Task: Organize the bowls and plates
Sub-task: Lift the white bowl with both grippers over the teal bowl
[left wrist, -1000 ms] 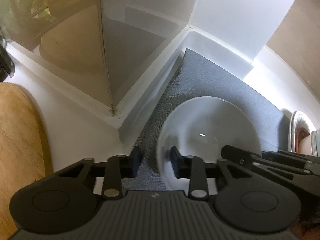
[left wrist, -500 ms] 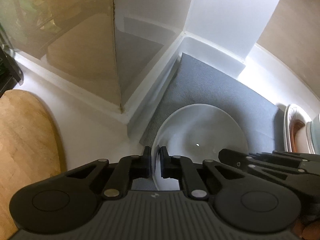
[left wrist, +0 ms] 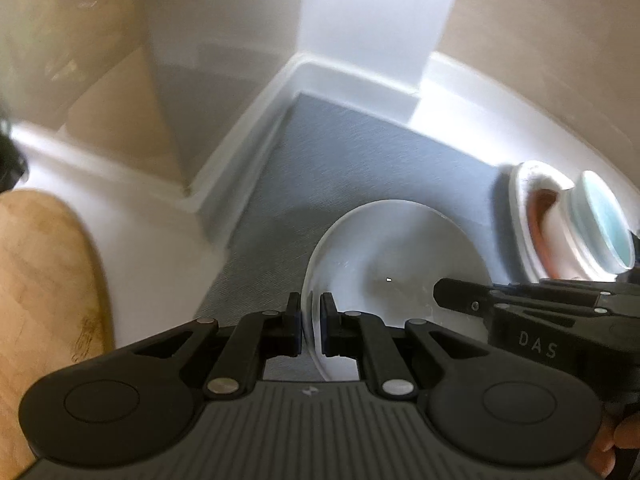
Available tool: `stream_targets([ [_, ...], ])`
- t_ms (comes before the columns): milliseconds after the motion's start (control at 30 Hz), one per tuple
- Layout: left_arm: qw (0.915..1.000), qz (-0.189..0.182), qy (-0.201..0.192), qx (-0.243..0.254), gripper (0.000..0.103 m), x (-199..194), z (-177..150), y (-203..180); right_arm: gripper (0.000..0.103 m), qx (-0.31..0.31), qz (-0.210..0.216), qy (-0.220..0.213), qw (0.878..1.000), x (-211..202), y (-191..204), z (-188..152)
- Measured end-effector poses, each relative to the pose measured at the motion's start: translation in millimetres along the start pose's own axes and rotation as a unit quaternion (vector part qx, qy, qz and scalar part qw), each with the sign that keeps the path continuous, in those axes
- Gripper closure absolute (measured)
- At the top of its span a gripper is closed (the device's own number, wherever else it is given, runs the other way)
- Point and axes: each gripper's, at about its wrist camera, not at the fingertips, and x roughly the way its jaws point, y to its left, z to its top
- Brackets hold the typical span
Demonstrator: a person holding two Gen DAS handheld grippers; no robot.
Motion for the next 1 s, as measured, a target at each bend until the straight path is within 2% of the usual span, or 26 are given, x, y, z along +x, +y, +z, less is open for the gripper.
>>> stream_targets([
  [267, 0.9976, -0.04, -0.034, 0.046, 0.094, -21.5, 13.6, -48.4, 0.095, 0.023, -0.031, -0.053, 0.998, -48.4, -27.9, 0.5],
  [567, 0.9897, -0.088, -0.065, 0.092, 0.094, -42.1, 28.9, -107.1, 0.095, 0.051, -0.08, -0.117, 0.989, -109.0, -64.1, -2.8],
  [767, 0.9838, -0.112, -0.077, 0.117, 0.094, -45.4, 39.6, -143.9, 0.095, 0.071, -0.11, -0.142, 0.981, -138.5, -93.7, -5.1],
  [1000, 0.9785, -0.131, -0.08, 0.137, 0.094, -37.7, 56.3, -179.6, 0.095, 0.1, -0.131, -0.155, 0.974, -153.8, -123.7, -4.0],
])
